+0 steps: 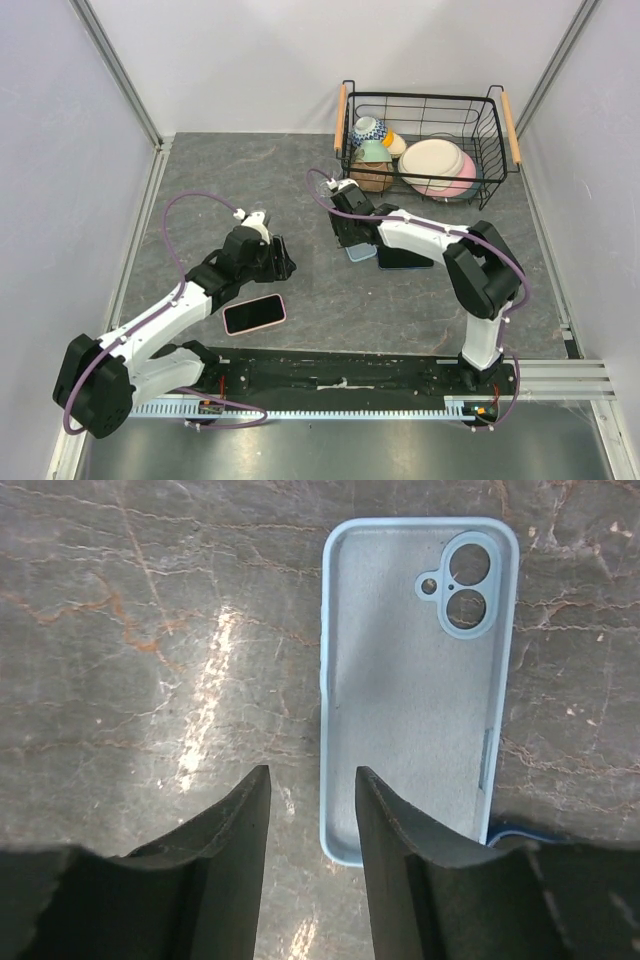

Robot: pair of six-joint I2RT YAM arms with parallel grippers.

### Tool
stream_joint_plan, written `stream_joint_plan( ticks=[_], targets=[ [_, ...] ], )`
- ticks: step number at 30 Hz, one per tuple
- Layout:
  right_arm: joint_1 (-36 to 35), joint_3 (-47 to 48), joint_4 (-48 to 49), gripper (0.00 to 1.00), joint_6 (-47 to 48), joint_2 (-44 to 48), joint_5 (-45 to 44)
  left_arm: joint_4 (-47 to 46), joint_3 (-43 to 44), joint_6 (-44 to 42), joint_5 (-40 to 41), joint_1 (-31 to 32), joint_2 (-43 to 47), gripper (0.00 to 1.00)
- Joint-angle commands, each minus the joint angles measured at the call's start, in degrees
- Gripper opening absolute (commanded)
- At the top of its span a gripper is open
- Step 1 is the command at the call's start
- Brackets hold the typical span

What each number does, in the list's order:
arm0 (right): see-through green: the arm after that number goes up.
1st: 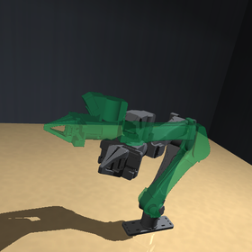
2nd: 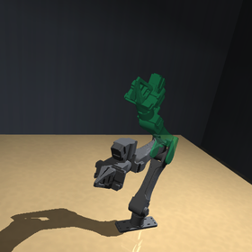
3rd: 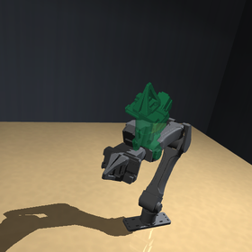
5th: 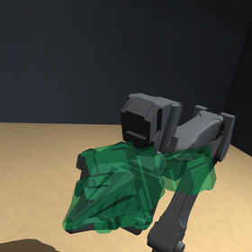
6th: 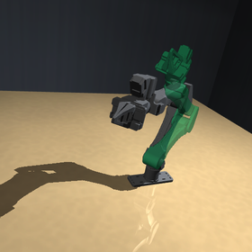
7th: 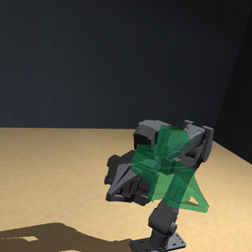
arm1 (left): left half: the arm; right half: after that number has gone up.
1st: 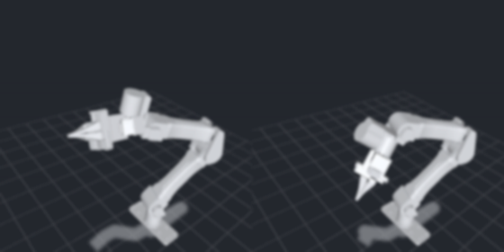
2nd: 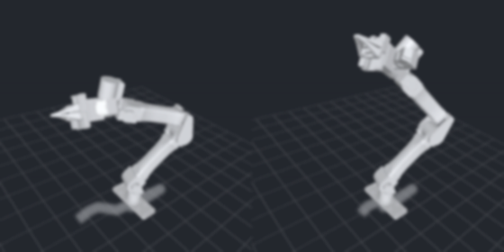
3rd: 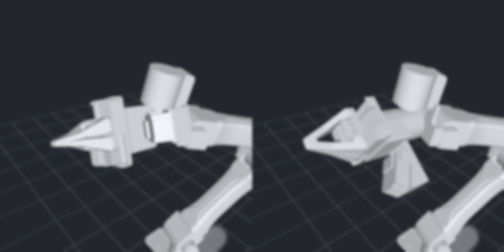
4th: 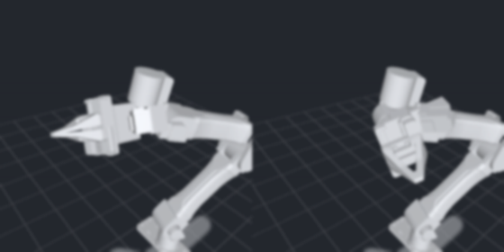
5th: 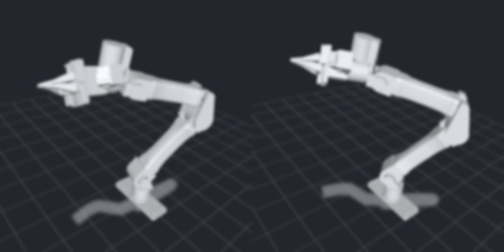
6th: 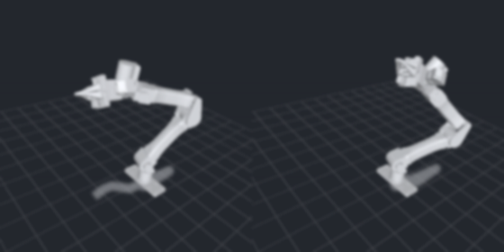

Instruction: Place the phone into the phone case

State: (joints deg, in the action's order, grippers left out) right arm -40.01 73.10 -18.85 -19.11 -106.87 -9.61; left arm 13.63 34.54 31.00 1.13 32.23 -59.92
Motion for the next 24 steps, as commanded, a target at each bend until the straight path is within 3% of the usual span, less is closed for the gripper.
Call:
stream_joint_plan(
  ticks=[1,7,11,14,19,24],
  targets=[
    [0.2,2.7,1.2,0.45,0.4,-3.5,-1.6,-2.6,-0.7,-1.0,-0.6,0.1,0.1,0.65],
    [0.2,3.1,1.5,0.35,0.4,-6.5,-1.1,-2.3,-1.4,-1.0,0.0,0.0,1.0,0.65],
    [0.2,2.8,1.5,0.13,1.4,-7.1,0.2,-2.1,-1.6,-0.9,0.5,0.1,1.5,0.65],
    [0.2,2.4,2.1,0.03,2.1,-6.9,4.8,-1.9,-1.7,-0.8,1.1,0.1,1.8,0.65],
    [-1.2,-0.5,4.3,0.01,3.6,-3.4,13.1,-1.9,-1.2,-1.0,1.3,-0.1,2.2,0.65],
    [-7.4,-4.3,4.3,0.01,8.6,0.2,15.3,-1.0,0.0,-1.4,0.6,-1.7,1.5,0.65]
  ],
)
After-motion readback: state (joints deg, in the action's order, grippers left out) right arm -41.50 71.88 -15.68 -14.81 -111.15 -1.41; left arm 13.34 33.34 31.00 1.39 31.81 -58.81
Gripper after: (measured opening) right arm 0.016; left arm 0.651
